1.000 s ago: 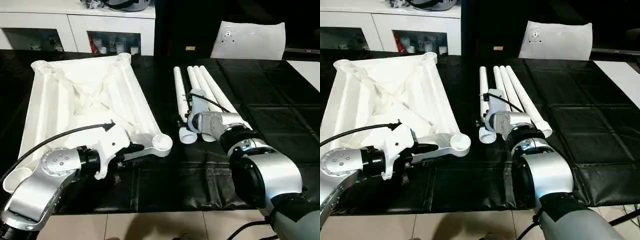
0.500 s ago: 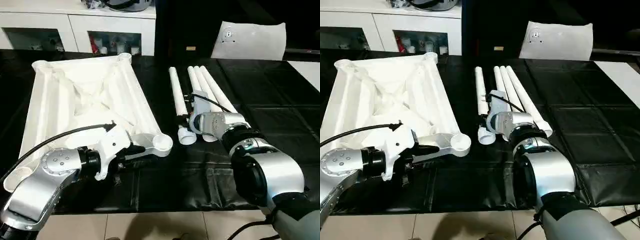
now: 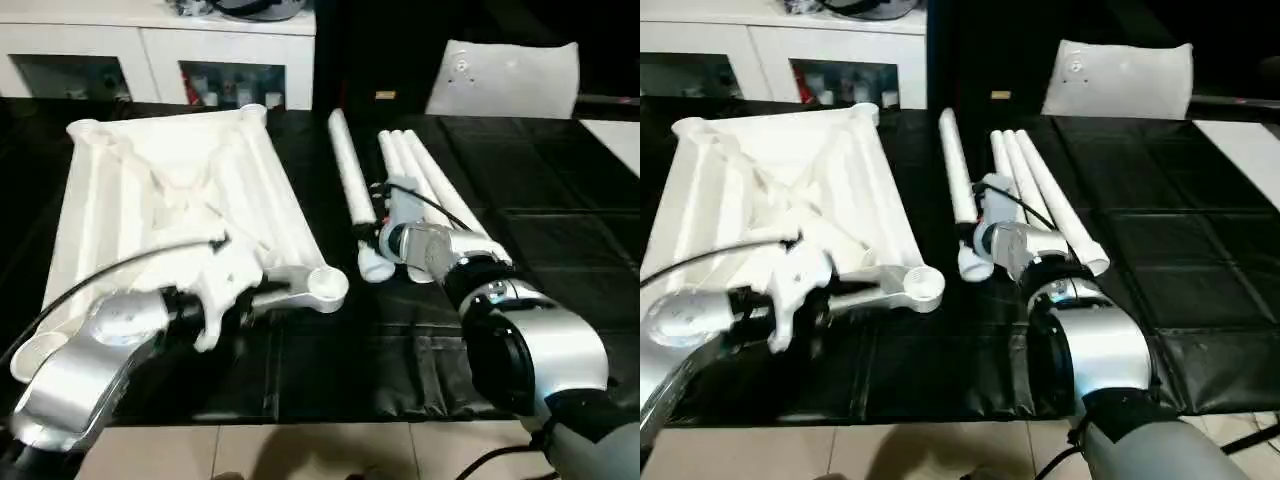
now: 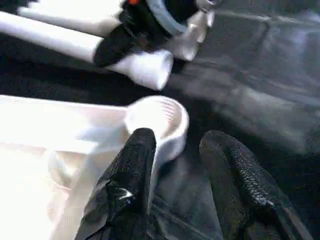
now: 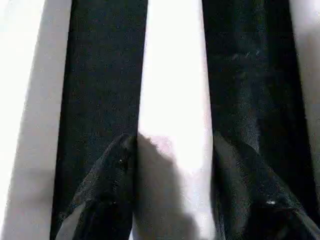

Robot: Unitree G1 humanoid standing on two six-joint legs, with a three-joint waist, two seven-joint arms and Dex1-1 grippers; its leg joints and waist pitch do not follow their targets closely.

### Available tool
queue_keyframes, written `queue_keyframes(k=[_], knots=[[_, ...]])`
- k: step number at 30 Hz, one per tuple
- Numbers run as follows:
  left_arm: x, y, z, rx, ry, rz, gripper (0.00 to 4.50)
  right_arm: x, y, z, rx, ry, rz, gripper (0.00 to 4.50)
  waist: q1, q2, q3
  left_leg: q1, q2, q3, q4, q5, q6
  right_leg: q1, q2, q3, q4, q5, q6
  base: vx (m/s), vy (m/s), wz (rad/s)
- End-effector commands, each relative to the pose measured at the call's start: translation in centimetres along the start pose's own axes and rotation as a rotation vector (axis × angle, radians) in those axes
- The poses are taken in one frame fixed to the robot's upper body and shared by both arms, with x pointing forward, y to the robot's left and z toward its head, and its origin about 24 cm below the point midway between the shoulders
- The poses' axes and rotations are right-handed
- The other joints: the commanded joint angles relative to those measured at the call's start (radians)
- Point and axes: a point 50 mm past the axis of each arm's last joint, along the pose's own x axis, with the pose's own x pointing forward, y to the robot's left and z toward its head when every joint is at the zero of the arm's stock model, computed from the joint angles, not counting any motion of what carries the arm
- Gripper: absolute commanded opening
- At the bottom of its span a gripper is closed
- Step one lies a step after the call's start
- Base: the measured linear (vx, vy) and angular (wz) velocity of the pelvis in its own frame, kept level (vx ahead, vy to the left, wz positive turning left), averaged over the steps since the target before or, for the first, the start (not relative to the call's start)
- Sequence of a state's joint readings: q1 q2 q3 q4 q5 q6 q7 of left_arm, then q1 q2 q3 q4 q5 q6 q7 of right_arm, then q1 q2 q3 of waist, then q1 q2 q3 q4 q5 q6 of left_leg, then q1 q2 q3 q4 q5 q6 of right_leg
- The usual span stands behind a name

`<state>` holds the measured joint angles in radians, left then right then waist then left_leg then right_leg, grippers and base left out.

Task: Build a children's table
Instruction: Pick table leg

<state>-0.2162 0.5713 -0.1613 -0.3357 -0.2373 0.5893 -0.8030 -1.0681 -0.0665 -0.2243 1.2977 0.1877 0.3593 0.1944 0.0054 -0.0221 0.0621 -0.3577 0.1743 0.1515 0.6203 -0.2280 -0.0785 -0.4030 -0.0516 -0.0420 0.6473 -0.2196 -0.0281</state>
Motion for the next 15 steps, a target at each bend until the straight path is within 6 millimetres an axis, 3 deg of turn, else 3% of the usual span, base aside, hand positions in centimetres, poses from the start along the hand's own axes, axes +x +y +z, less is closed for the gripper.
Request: queue_keyframes(k=[1, 3, 4, 8, 9, 11, 12, 13, 14, 15], knots=[[0.2, 1.1, 0.5, 0.003, -0.023, 0.091, 1.99, -0.5, -0.1, 2.2, 0.027, -0.125, 0.037, 1.91, 0.001, 0.024, -0.072, -0.004, 0.041, 0.004, -0.065, -0.036, 0.015, 0.067, -0.072, 0.048, -0.056, 0.079, -0.3, 0.0, 0.0, 0.0], [0.7, 2.3, 1.2, -0.022, -0.063, 0.194, 2.17, -0.9, 0.0, 3.7, 0.083, -0.21, 0.108, 1.91, 0.003, 0.022, -0.075, -0.004, 0.04, 0.005, -0.062, -0.017, 0.028, 0.069, -0.072, 0.048, -0.055, 0.101, -0.306, 0.0, 0.0, 0.0], [1.2, 3.1, 1.8, -0.046, -0.09, 0.251, 2.2, -1.5, 0.1, 4.7, 0.111, -0.27, 0.2, 1.9, 0.005, 0.02, -0.075, -0.008, 0.039, 0.003, -0.062, -0.003, 0.049, 0.074, -0.071, 0.047, -0.054, 0.124, -0.306, 0.0, 0.0, 0.0], [2.0, 3.9, 3.1, -0.088, -0.161, 0.306, 2.54, -2.8, 0.0, 5.7, 0.133, -0.374, 0.388, 1.9, 0.009, 0.019, -0.078, -0.009, 0.043, 0.0, -0.058, 0.029, 0.09, 0.075, -0.076, 0.046, -0.053, 0.151, -0.312, 0.0, 0.0, 0.0], [2.3, 4.2, 3.8, -0.12, -0.204, 0.326, 2.58, -3.5, -0.2, 5.7, 0.135, -0.41, 0.459, 1.9, 0.007, 0.016, -0.075, -0.012, 0.039, 0.002, -0.059, 0.033, 0.102, 0.077, -0.071, 0.045, -0.056, 0.158, -0.311, 0.0, 0.0, 0.0], [3.0, 4.7, 5.0, -0.183, -0.273, 0.342, 2.86, -4.9, -0.5, 5.6, 0.117, -0.465, 0.568, 1.9, 0.018, 0.017, -0.082, -0.008, 0.043, 0.0, -0.054, 0.082, 0.13, 0.079, -0.073, 0.045, -0.051, 0.222, -0.314, 0.0, 0.0, 0.0], [3.3, 4.8, 5.6, -0.213, -0.31, 0.336, 2.95, -5.9, -0.5, 5.2, 0.108, -0.485, 0.636, 1.89, 0.023, 0.016, -0.078, -0.007, 0.04, 0.001, -0.055, 0.087, 0.143, 0.079, -0.07, 0.045, -0.057, 0.223, -0.311, 0.0, 0.0, 0.0], [3.6, 4.9, 6.1, -0.24, -0.337, 0.328, 3.0, -6.5, -0.5, 5.0, 0.1, -0.499, 0.672, 1.89, 0.031, 0.016, -0.083, -0.004, 0.044, 0.0, -0.052, 0.088, 0.145, 0.079, -0.076, 0.046, -0.054, 0.224, -0.311, 0.0, 0.0, 0.0], [3.6, 4.9, 6.1, -0.24, -0.337, 0.328, 3.07, -6.5, -0.5, 5.0, 0.1, -0.499, 0.672, 1.89, 0.034, 0.012, -0.082, -0.005, 0.044, 0.0, -0.055, 0.078, 0.146, 0.077, -0.076, 0.044, -0.058, 0.195, -0.312, 0.0, 0.0, 0.0], [3.9, 5.1, 7.3, -0.296, -0.407, 0.301, 3.18, -7.7, -0.6, 4.2, 0.095, -0.506, 0.754, 1.89, 0.034, 0.011, -0.081, -0.005, 0.044, -0.001, -0.056, 0.066, 0.14, 0.076, -0.077, 0.043, -0.059, 0.17, -0.314, 0.0, 0.0, 0.0]])
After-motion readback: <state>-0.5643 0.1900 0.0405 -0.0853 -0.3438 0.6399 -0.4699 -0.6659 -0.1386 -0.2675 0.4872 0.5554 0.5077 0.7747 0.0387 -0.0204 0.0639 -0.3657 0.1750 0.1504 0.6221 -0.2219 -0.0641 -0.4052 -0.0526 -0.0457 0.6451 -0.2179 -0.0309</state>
